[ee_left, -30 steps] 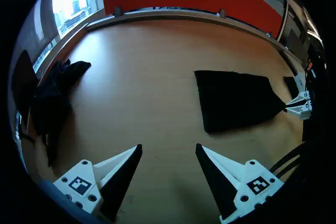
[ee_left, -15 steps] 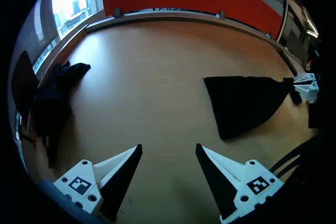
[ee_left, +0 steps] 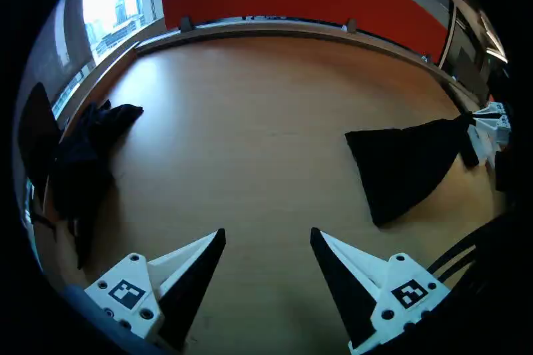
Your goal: Fold towel
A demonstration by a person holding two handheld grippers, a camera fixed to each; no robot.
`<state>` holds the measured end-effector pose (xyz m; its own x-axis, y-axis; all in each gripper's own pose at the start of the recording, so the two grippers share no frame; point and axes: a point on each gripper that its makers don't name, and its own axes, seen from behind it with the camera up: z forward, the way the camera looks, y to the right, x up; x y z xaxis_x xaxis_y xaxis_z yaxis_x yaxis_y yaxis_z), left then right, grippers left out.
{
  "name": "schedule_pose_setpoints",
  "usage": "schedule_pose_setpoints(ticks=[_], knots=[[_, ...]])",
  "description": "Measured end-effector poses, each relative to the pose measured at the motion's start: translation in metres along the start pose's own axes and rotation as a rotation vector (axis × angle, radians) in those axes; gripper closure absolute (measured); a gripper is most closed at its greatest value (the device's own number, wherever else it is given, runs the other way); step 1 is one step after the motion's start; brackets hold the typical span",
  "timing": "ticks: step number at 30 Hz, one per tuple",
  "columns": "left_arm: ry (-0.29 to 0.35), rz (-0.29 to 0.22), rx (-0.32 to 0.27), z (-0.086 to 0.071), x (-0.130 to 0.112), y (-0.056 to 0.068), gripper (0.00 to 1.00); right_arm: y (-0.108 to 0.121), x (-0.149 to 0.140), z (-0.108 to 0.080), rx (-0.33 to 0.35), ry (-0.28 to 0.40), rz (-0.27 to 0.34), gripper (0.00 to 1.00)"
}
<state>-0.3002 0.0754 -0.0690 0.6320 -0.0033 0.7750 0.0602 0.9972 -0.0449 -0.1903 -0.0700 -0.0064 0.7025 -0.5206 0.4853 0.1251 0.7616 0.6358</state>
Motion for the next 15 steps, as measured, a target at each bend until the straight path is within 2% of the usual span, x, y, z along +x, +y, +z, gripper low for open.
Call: schedule_pose_setpoints(ticks=[15], knots=[[0.007, 0.008, -0.001, 0.0, 0.005, 0.003, 0.06, 0.021, 0.014, -0.017, -0.036, 0.028, -0.032, 0.95]])
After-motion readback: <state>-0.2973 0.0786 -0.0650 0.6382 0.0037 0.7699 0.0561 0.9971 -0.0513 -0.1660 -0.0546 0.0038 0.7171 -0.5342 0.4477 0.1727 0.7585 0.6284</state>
